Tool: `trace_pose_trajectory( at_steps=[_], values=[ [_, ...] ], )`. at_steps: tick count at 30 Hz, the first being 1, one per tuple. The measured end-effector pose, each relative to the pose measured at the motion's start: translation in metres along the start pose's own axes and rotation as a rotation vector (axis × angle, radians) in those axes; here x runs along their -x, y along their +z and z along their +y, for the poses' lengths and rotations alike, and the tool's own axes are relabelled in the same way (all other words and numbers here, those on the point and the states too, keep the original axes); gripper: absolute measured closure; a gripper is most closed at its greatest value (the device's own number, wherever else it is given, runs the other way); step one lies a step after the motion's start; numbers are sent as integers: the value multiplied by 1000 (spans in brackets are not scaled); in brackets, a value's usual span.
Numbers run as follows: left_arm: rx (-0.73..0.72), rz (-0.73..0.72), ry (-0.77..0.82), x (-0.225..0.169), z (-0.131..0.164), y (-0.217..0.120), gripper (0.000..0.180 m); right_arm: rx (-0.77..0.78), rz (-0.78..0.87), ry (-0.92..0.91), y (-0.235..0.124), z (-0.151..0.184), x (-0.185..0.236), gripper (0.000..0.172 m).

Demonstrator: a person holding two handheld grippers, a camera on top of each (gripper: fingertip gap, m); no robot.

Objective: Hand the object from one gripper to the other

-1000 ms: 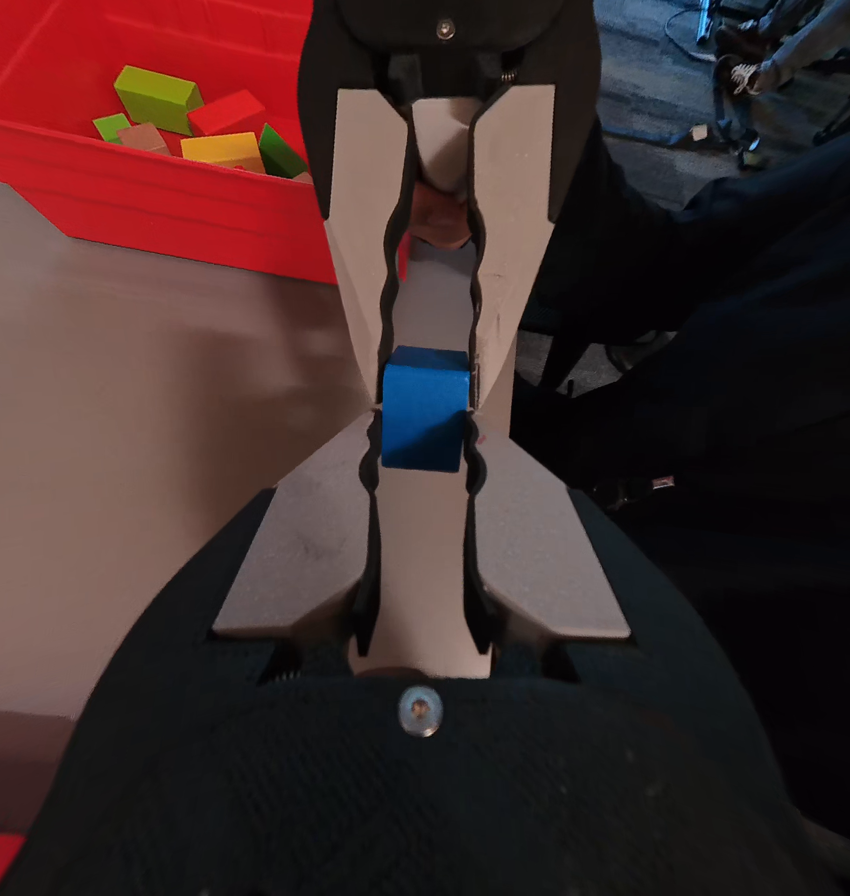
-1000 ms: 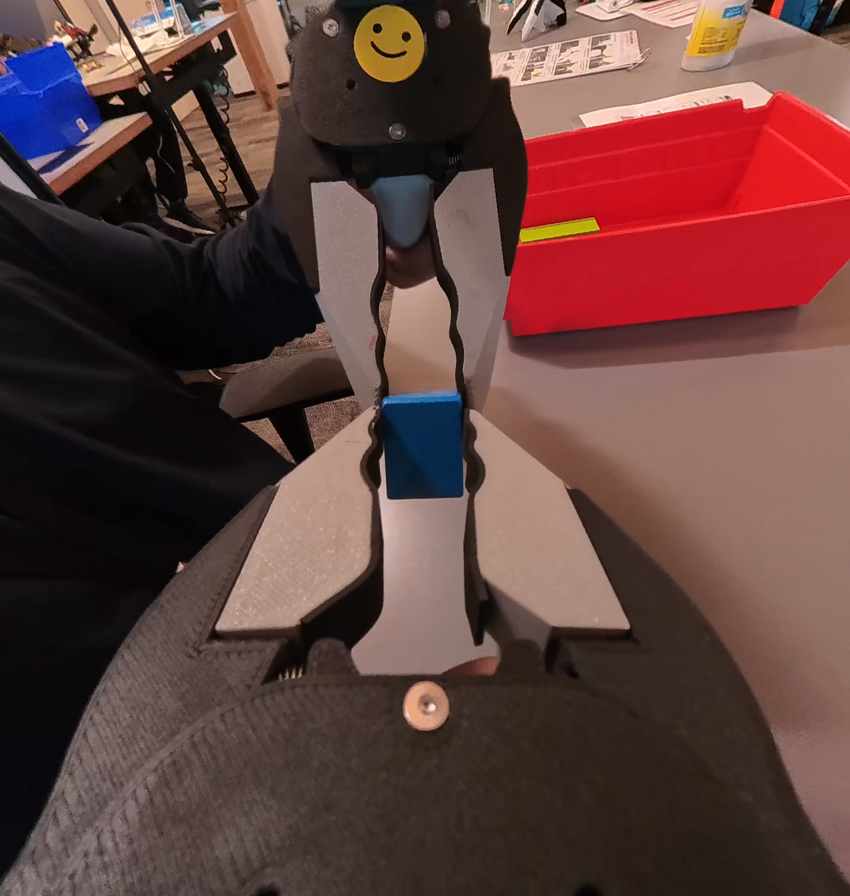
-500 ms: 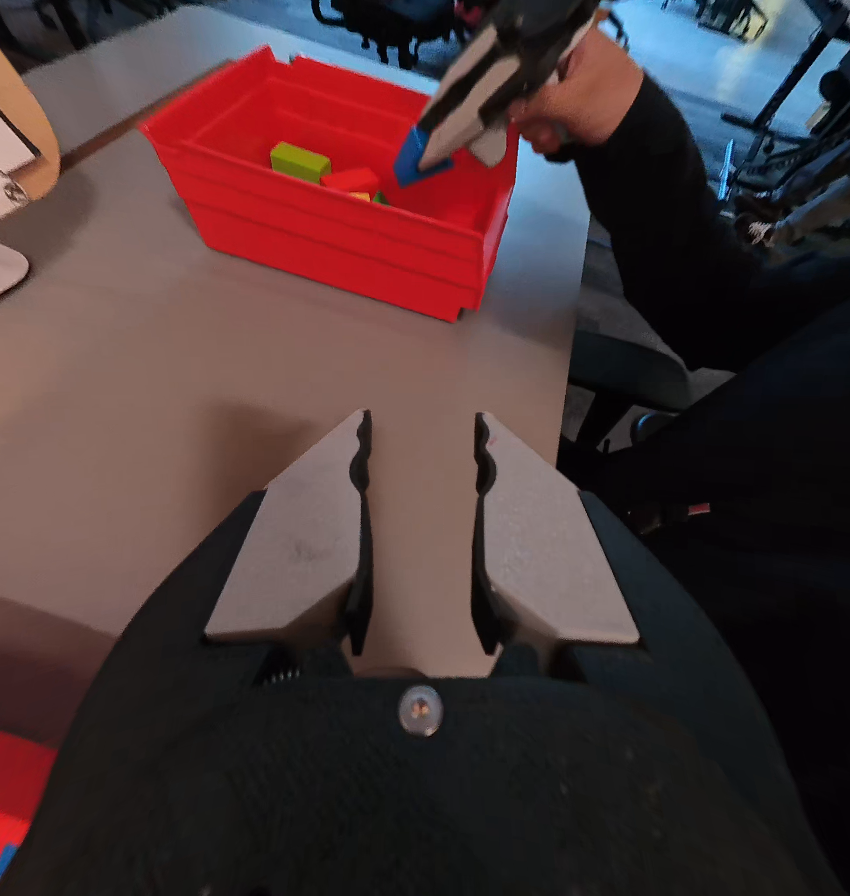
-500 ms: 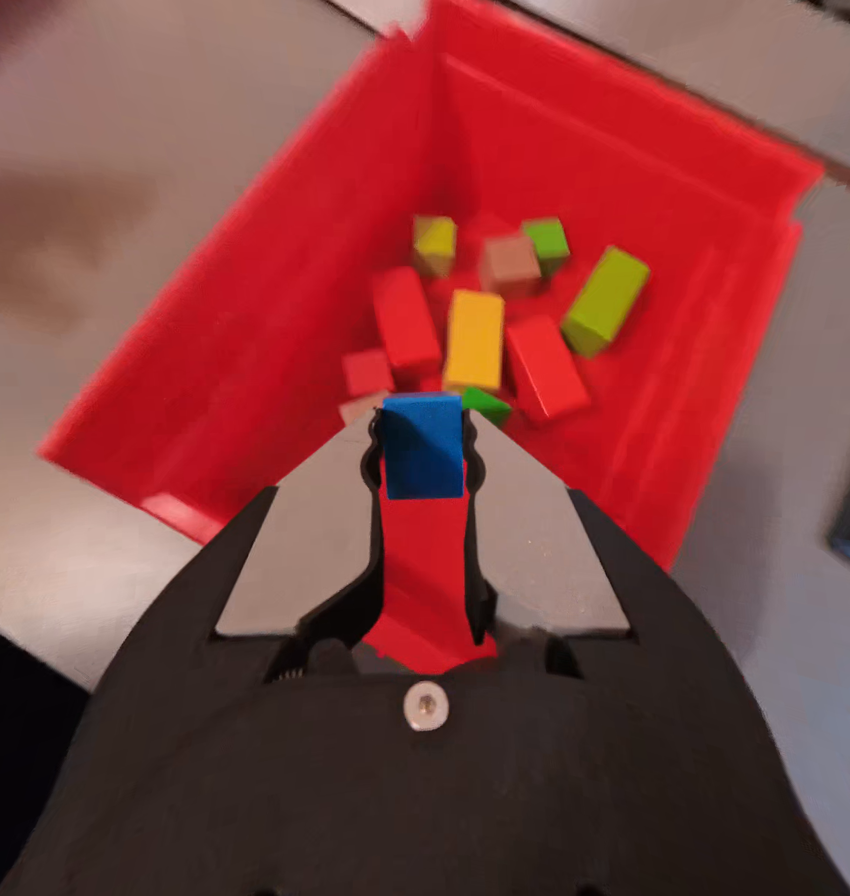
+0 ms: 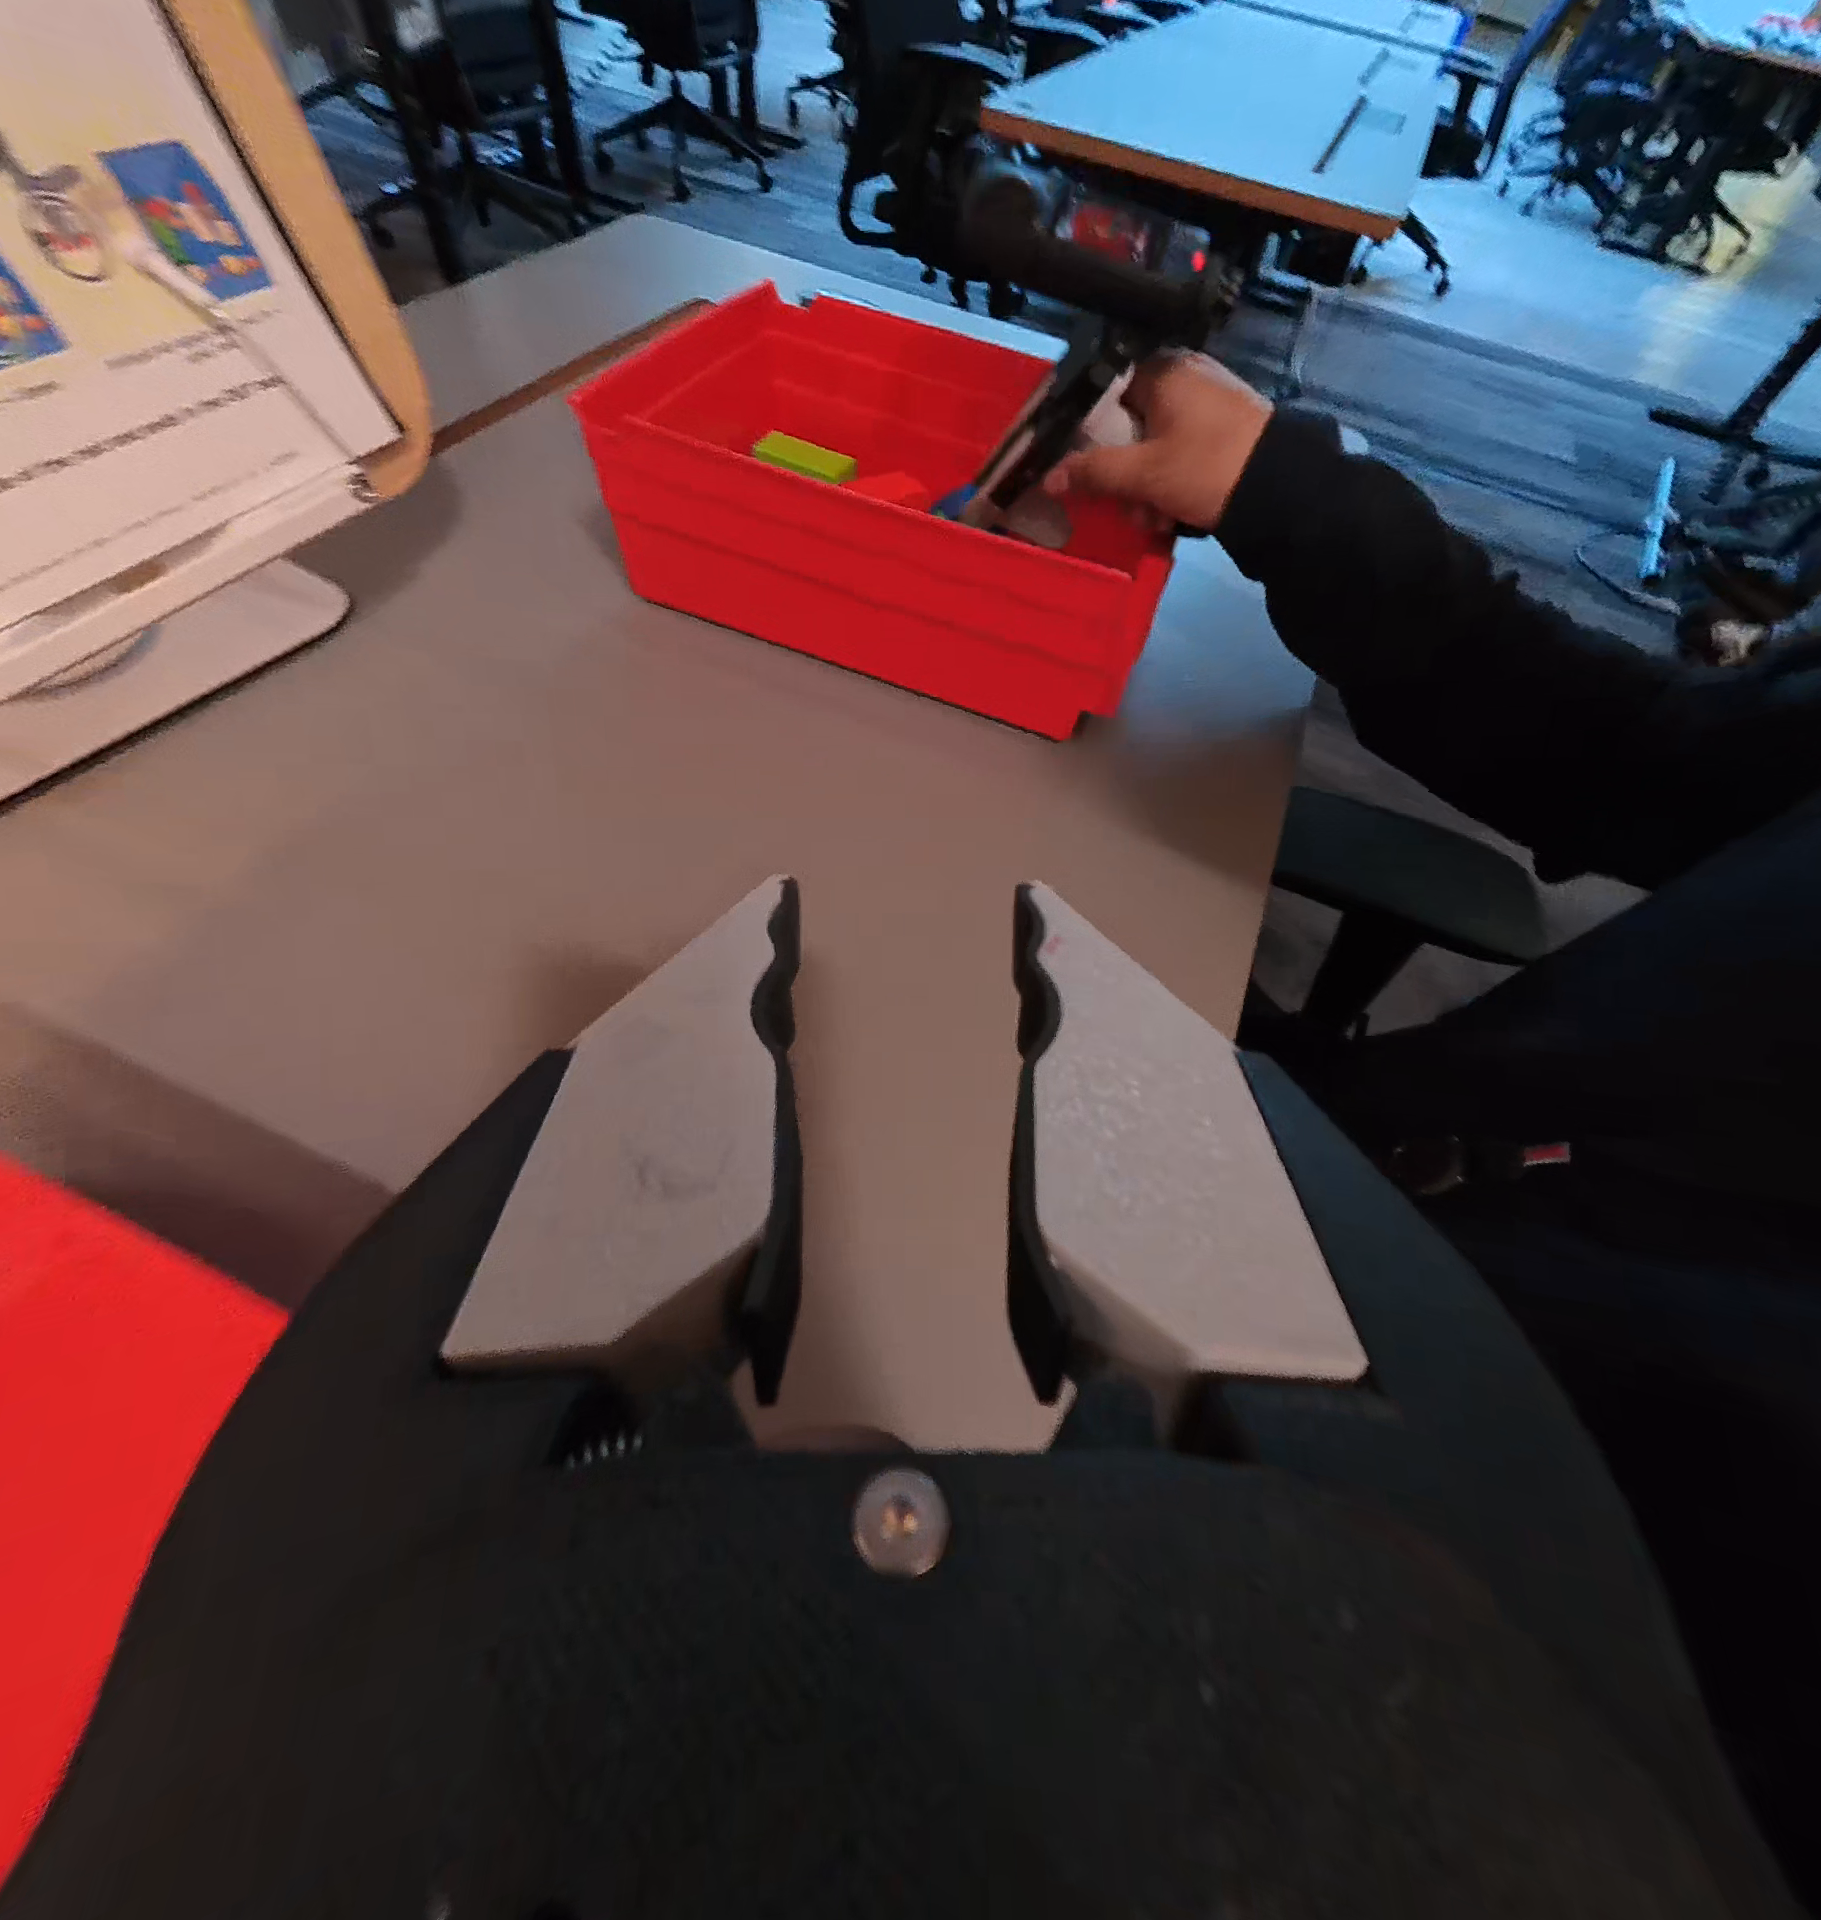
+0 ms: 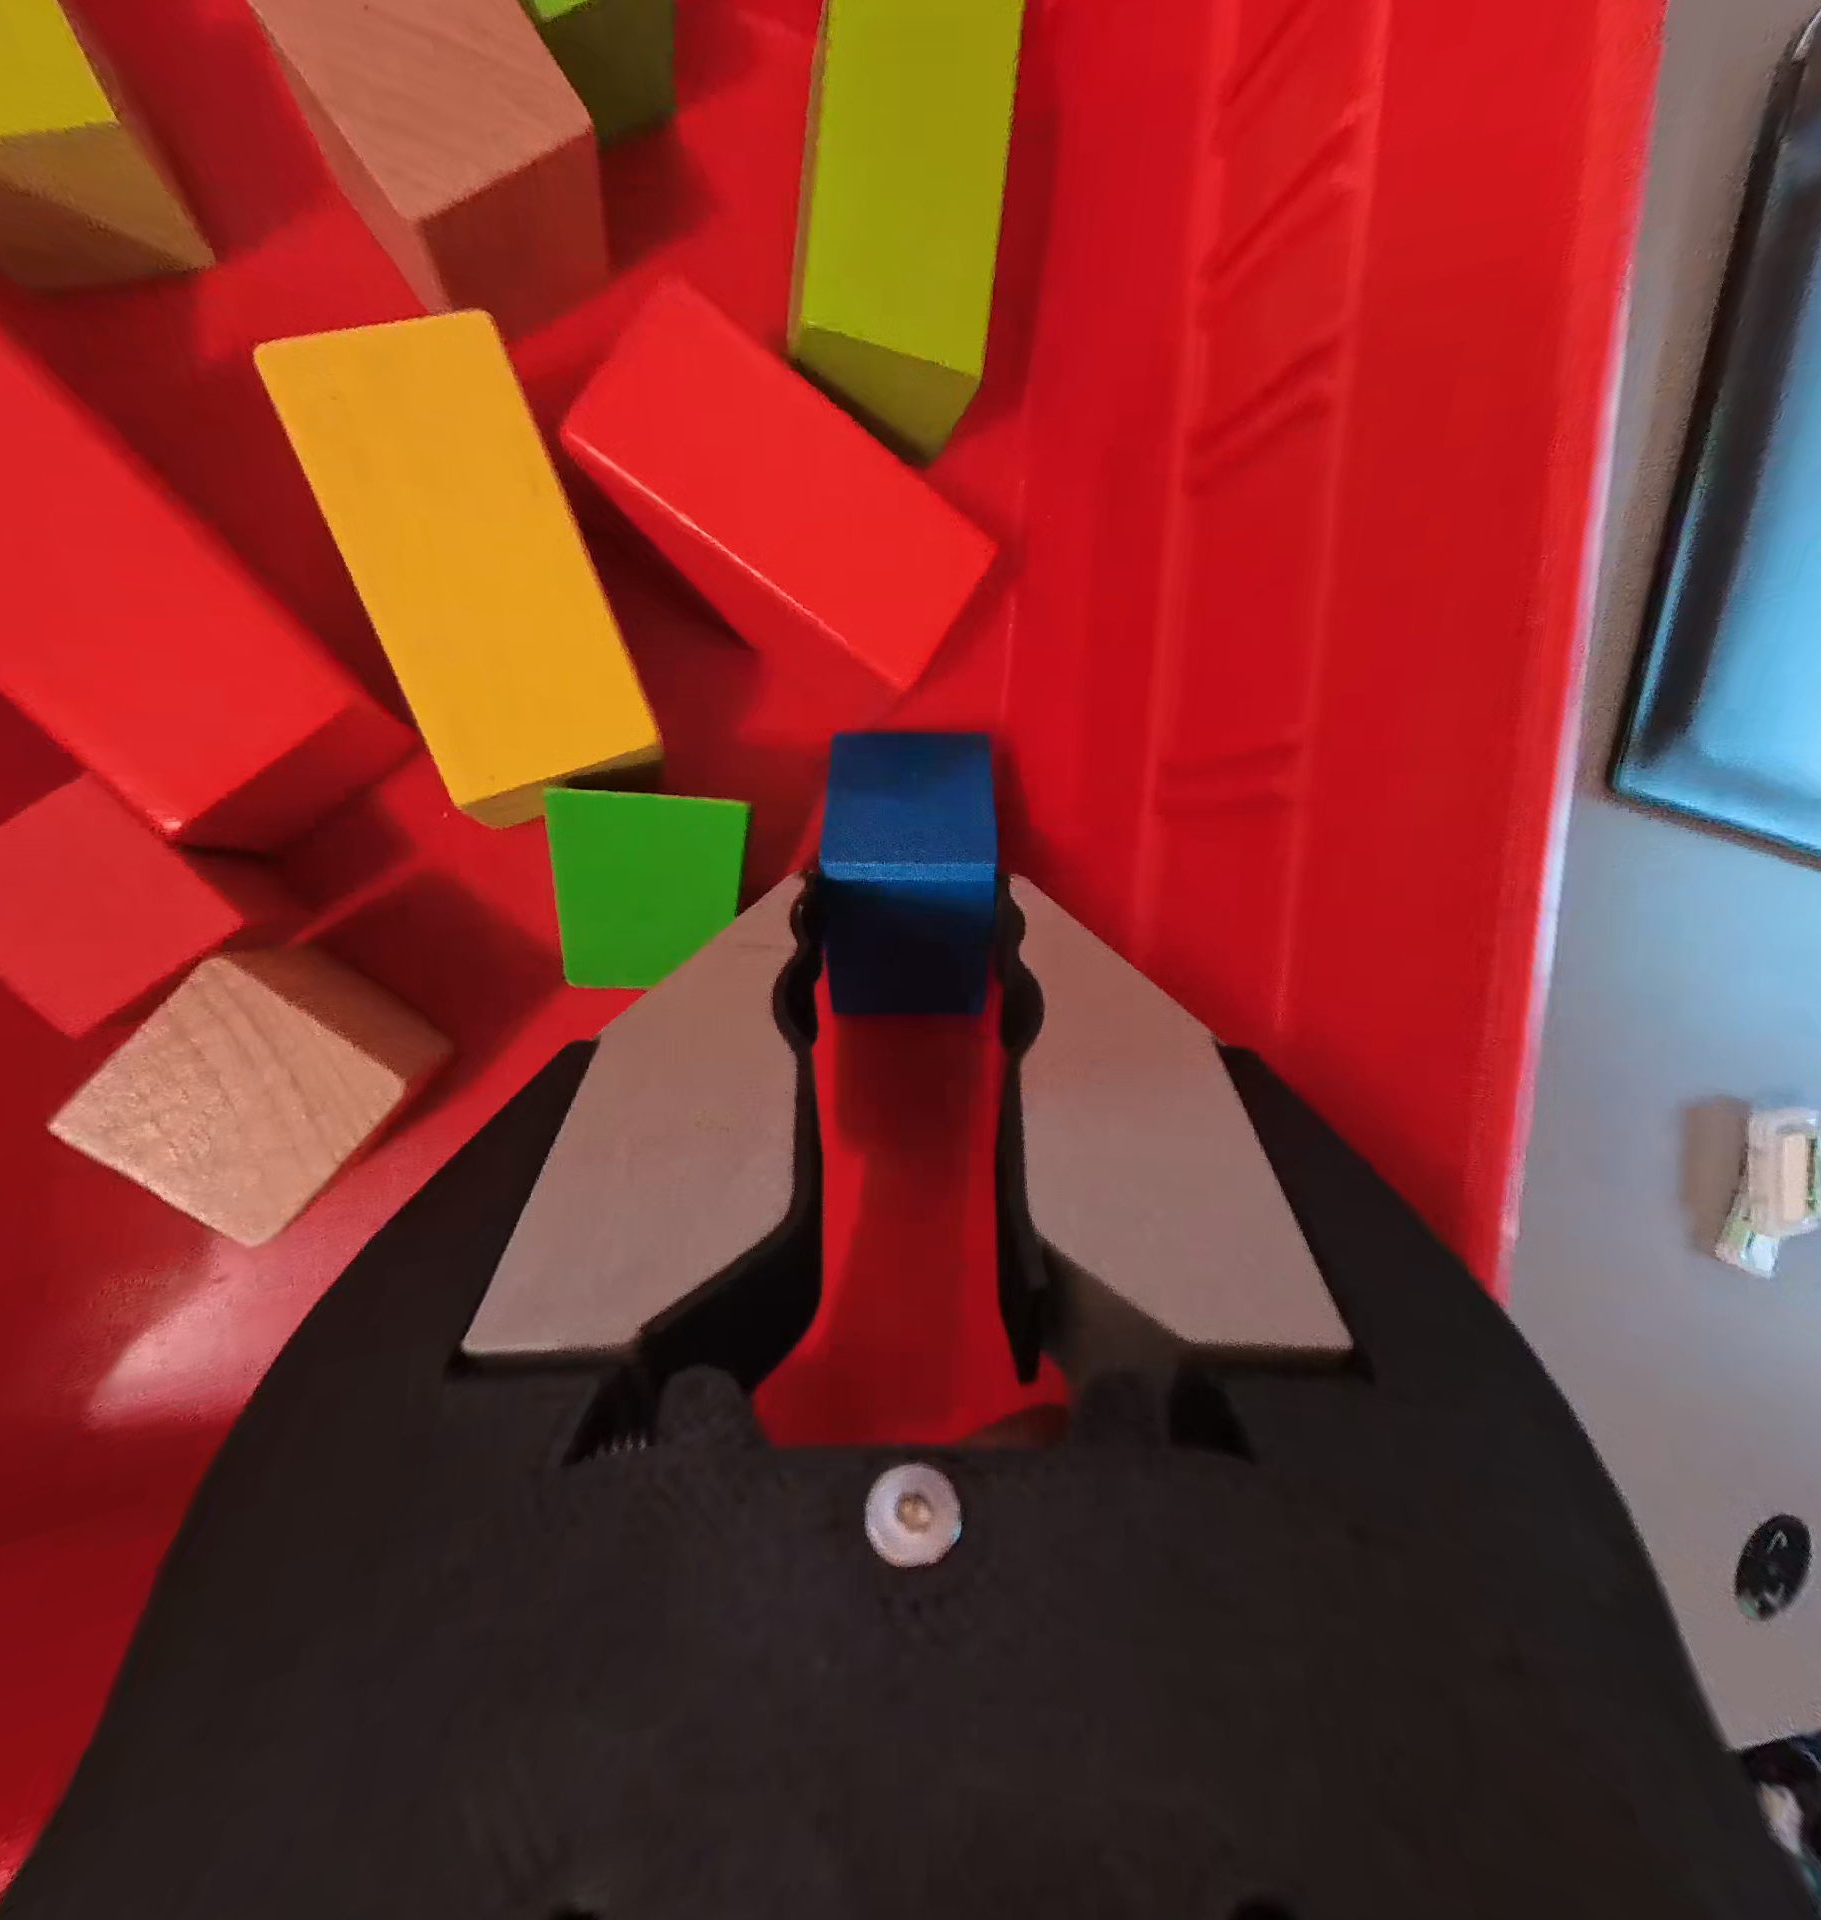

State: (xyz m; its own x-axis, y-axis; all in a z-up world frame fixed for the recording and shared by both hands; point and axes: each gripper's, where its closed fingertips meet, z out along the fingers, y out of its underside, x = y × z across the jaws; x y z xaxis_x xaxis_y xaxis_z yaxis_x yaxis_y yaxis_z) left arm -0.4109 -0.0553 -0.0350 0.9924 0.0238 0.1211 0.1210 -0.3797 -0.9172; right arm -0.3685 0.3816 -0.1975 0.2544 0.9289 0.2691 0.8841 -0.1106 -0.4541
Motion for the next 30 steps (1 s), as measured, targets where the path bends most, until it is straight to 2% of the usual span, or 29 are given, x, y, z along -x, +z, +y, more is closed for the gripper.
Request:
trace_pose_trajectory(
  at_steps=[3,6,8,11,13,17,21,27,30],
  values=[
    [5,-99,-68,26,7,-22,137,13,-30,-22,-4,1,6,141],
    [118,-325,-100,73,40,-58,132,-19,-33,-47,-23,0,7,141],
    [156,-441,-175,103,63,-90,134,-81,-35,-72,-42,-6,8,135],
    [231,-518,-358,136,99,-128,134,-189,-46,-103,-68,-18,14,137],
    [276,-554,-433,152,114,-141,135,-278,-104,-108,-86,-32,28,137],
    [486,-563,-442,163,138,-137,136,-457,-210,-156,-127,-62,63,137],
    [623,-448,-433,152,146,-106,138,-557,-319,-206,-154,-77,94,138],
    [851,-367,-446,138,181,-83,138,-564,-372,-217,-154,-70,102,137],
    [893,-344,-484,137,192,-79,133,-561,-381,-203,-151,-65,97,137]
  ],
)
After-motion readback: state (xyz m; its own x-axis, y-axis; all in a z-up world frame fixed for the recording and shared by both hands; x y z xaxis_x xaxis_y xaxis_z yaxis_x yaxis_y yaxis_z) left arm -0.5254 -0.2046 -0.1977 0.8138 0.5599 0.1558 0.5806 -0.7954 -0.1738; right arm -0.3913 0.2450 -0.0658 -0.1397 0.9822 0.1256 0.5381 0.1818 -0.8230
